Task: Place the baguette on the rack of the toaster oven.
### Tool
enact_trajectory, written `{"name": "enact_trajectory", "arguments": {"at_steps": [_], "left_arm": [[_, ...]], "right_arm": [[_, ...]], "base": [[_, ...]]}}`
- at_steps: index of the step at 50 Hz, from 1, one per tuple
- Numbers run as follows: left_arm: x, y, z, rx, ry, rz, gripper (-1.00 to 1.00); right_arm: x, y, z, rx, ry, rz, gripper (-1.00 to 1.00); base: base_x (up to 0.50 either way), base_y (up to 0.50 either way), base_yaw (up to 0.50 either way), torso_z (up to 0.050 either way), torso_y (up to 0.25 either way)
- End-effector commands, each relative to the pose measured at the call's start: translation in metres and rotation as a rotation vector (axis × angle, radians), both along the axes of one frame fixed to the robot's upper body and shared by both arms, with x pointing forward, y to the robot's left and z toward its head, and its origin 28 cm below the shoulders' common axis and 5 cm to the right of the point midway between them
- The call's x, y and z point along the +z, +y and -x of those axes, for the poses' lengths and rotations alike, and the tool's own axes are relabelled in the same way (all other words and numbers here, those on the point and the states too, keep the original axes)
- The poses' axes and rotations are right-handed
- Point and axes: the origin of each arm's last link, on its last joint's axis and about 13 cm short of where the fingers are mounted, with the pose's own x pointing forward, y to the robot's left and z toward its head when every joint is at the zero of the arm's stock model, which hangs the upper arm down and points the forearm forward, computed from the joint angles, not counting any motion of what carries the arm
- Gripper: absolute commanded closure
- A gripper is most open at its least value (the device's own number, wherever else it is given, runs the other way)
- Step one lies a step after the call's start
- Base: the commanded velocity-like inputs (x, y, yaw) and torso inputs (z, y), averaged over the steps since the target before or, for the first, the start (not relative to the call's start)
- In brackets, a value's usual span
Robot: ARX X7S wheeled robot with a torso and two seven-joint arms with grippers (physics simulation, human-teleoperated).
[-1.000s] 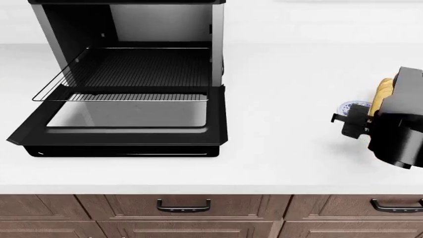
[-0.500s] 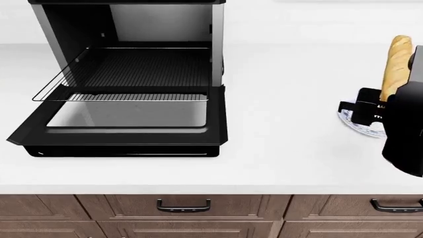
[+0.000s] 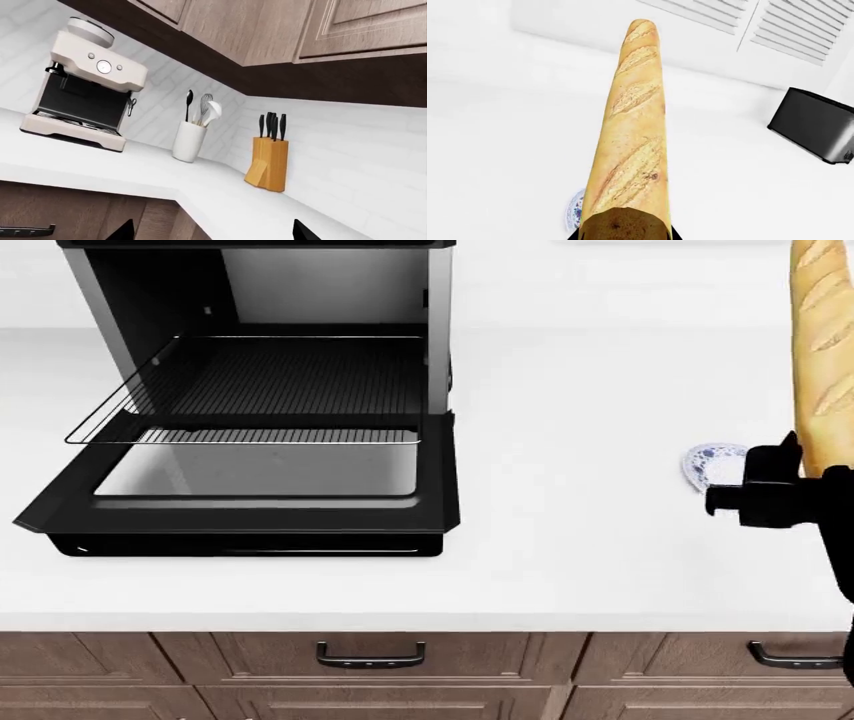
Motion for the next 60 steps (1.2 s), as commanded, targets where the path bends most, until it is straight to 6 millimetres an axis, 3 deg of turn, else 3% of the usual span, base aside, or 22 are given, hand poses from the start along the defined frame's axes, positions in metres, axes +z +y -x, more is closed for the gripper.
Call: {"name": "enact_trajectory", "arguments": {"at_steps": [1, 9, 21, 26, 60], "left_arm": [[0.000, 0.000, 0.000, 0.000, -0.001, 0.000, -1.00], [-0.001, 0.000, -0.001, -0.004, -0.002, 0.004, -1.00], [0.000, -0.001, -0.001, -0.008, -0.006, 0.003, -1.00], [0.000, -0.001, -0.001, -0.009, -0.007, 0.004, -1.00], [0.001, -0.001, 0.000, -0.010, -0.013, 0.004, -1.00]], "right_arm": [[0.003, -0.014, 0.032, 0.015, -0.069, 0.086, 1.00], [0.006, -0.012, 0.054, 0.024, -0.103, 0.085, 1.00], [0.013, 0.024, 0.079, 0.207, -0.124, 0.223, 1.00], [0.013, 0.033, 0.081, 0.269, -0.129, 0.253, 1.00], [0.010, 0.042, 0.084, 0.353, -0.130, 0.245, 1.00]], "base": [[0.00, 0.00, 0.00, 0.000, 0.000], [0.00, 0.00, 0.00, 0.000, 0.000], [0.00, 0.00, 0.00, 0.000, 0.000], [0.00, 0.00, 0.00, 0.000, 0.000], [0.00, 0.00, 0.00, 0.000, 0.000]]}}
